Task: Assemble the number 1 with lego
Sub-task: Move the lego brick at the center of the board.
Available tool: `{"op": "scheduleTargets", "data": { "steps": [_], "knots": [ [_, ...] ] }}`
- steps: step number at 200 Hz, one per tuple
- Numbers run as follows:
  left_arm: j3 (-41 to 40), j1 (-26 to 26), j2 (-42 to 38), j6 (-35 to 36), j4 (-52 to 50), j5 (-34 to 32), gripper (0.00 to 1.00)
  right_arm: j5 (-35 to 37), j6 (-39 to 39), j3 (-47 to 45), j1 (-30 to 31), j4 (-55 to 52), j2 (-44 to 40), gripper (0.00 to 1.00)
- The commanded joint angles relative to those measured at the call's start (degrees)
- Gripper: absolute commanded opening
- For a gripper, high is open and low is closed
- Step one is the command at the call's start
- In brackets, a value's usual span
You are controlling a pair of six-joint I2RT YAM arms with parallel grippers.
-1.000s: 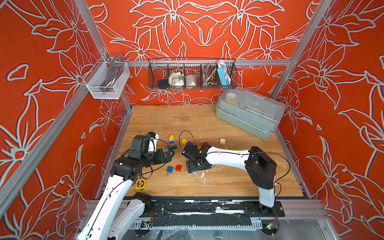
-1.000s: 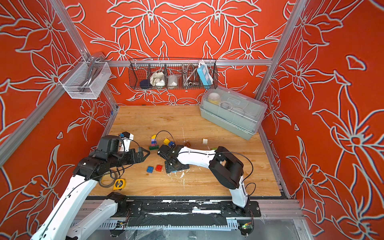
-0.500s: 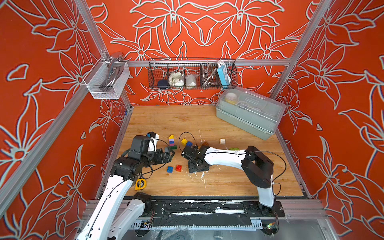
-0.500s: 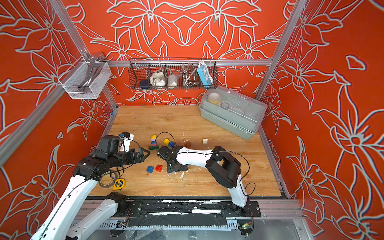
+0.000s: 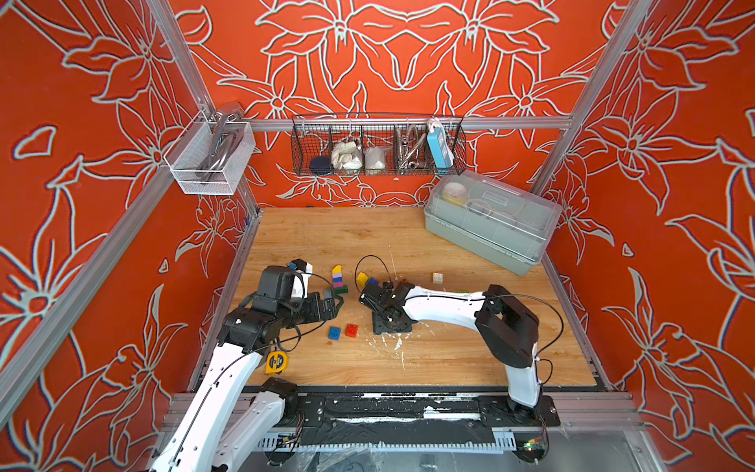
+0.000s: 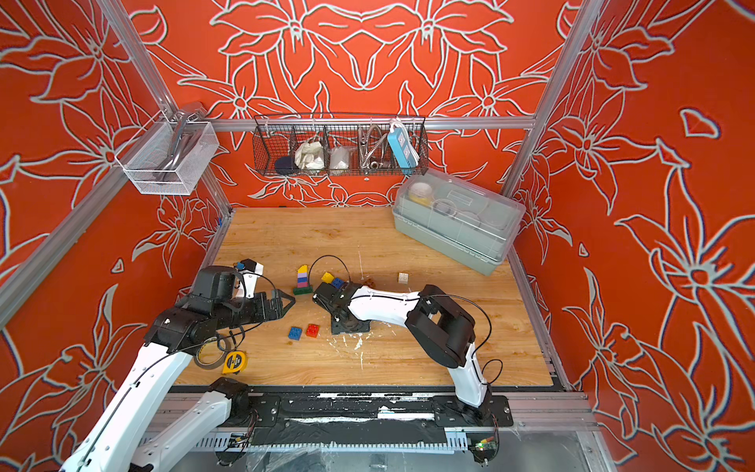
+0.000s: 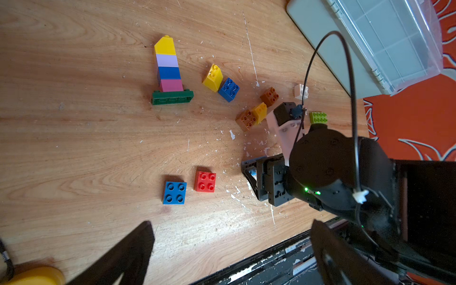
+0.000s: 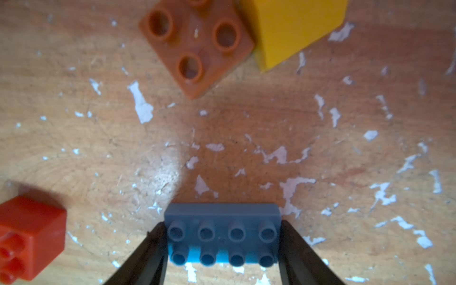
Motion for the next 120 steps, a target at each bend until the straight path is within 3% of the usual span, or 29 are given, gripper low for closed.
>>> {"op": "scheduleTargets", "data": {
  "steps": [1,52,90,120],
  "knots": [
    [-0.1,0.0,0.3,-0.1,-0.4,0.2,0.99,2.1,0.2,0.0,-0.7,-0.3,1.2,0.69],
    [0.2,-1.3,1.1,-0.9,-0.8,-0.8,0.99,1.7,-1.1,-1.1,-0.7,0.6,-2.5,0.85],
    [2.6,-4.6,6.6,-3.5,-4.8,-7.1,0.99,3.1,-3.3,-1.4,-0.6,-0.1,-10.7,0.88],
    [-0.9,-5.7,10.1,-10.5,-3.3,-6.2,0.99,7.0,-5.9,-7.4,-0.6,1.2,-21.5,0.87]
  ]
}}
